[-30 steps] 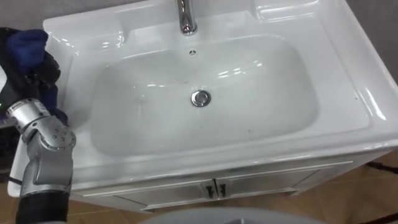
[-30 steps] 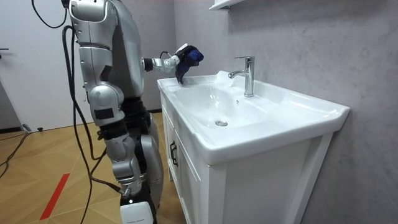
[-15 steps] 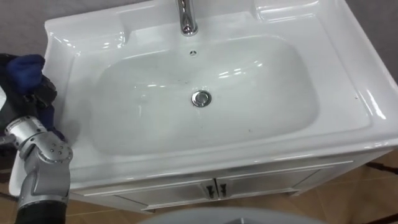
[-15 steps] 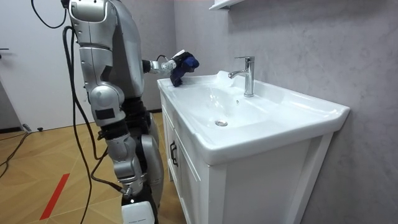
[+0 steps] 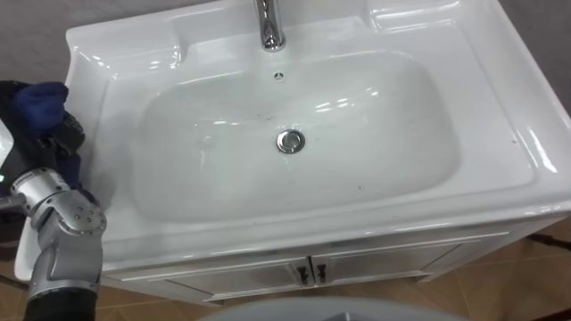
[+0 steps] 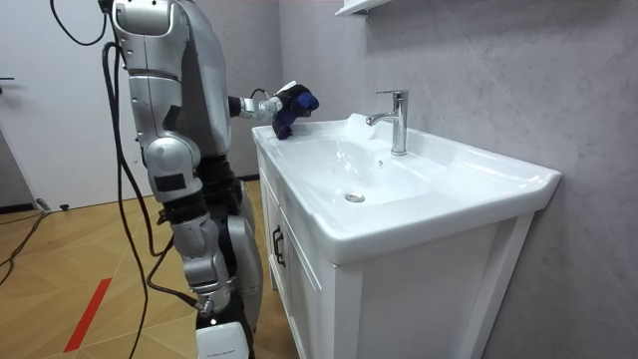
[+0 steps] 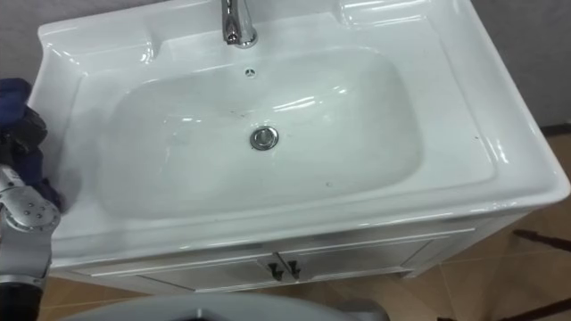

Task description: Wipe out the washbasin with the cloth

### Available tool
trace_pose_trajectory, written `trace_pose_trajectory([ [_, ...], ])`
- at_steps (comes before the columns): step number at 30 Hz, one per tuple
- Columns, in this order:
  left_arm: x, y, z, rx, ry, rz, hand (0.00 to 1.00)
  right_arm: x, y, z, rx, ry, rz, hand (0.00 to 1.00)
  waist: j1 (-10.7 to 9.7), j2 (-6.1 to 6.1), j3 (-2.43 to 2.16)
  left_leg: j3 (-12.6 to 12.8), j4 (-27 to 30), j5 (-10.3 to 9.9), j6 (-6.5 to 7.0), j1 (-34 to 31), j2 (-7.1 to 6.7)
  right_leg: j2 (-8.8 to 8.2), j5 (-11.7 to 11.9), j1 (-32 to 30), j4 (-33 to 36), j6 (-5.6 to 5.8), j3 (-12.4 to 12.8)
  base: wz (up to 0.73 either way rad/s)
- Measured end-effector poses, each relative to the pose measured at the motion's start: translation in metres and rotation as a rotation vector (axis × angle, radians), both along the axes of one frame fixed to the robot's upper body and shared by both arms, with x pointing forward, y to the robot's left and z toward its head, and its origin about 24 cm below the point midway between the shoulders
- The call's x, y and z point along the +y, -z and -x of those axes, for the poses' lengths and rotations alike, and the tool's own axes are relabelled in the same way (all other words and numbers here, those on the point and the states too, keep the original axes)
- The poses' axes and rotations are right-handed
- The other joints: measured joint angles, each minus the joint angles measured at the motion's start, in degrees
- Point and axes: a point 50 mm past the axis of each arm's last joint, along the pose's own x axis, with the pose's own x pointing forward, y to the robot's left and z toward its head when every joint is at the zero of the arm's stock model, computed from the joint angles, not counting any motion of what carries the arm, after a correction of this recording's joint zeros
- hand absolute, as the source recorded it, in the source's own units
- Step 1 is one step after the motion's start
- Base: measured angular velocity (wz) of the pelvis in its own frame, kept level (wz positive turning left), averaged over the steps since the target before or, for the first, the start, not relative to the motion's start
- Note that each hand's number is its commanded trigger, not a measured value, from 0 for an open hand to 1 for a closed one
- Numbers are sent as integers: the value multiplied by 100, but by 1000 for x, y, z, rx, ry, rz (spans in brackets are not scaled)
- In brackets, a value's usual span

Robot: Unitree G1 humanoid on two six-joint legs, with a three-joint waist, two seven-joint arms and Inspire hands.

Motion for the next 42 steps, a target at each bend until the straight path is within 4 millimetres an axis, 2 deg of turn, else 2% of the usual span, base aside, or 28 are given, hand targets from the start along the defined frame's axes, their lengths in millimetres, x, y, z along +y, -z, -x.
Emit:
trace_pose_trajectory([
  [1, 0, 0, 0, 1, 2, 1, 66, 0, 0, 0, 0, 0, 0, 0, 0, 0, 0, -1, 1, 0, 0, 0, 0, 0, 0, 3, -3, 0, -2, 0],
  [3, 0, 0, 0, 1, 2, 1, 9, 0, 0, 0, 0, 0, -1, 0, -2, -1, 0, -1, 1, 0, 0, 0, 0, 0, 0, 9, -11, 0, -5, 0],
  [4, 0, 0, 0, 2, 2, 1, 0, 0, 0, 0, 2, 0, -1, 0, -12, -2, 0, -6, 2, 0, 0, 0, -2, 0, 0, 25, -37, 0, -8, 3],
  [25, -2, 2, -2, 32, 32, 23, 0, 2, 1, 2, 26, -8, -27, 0, -142, -75, 3, 22, -6, 0, 0, 17, -7, 1, -2, 36, -62, 4, 33, 0],
  [42, -2, 2, -2, 33, 33, 24, 0, 2, 1, 5, 35, -5, -28, 0, -144, -92, 4, 27, -10, 0, 0, 20, -8, 1, -3, 33, -63, 4, 43, 0],
])
